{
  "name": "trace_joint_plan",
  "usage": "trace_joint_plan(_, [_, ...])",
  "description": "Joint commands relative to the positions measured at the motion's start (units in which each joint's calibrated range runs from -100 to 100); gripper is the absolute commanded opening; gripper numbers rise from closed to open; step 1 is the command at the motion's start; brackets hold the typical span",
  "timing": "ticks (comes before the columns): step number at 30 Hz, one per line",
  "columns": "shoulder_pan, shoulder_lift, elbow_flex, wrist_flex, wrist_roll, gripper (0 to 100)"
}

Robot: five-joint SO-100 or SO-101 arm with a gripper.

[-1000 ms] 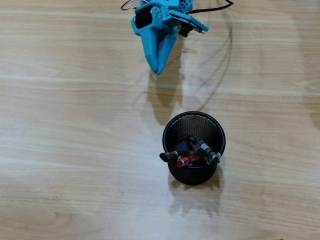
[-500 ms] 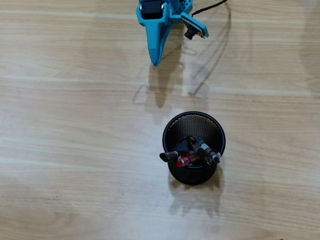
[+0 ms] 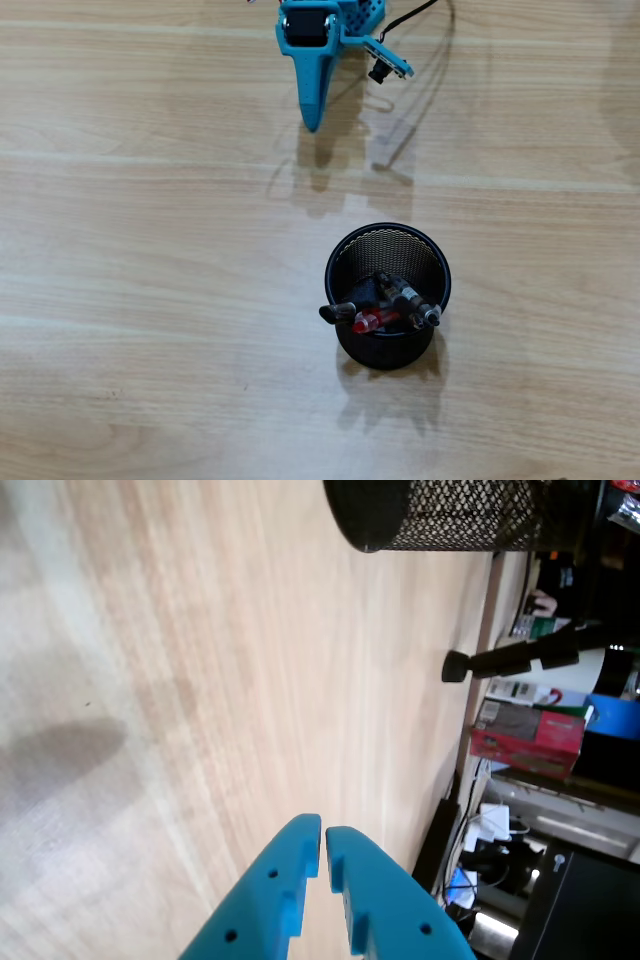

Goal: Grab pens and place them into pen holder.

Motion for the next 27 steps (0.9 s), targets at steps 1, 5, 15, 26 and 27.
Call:
trace_joint_plan(1, [0.5,-0.5,0.5,4.2,1.7,3])
trace_joint_plan(5, [0.5,-0.5,0.5,7.5,1.7,3])
trace_joint_plan(15, [-0.2,-0.6,0.5,6.0,1.6,8])
trace_joint_plan(26, [-0.6,-1.0,0.4,10.6,1.7,2])
trace_joint_plan(27, [-1.1,-1.0,0.4,10.6,1.7,2])
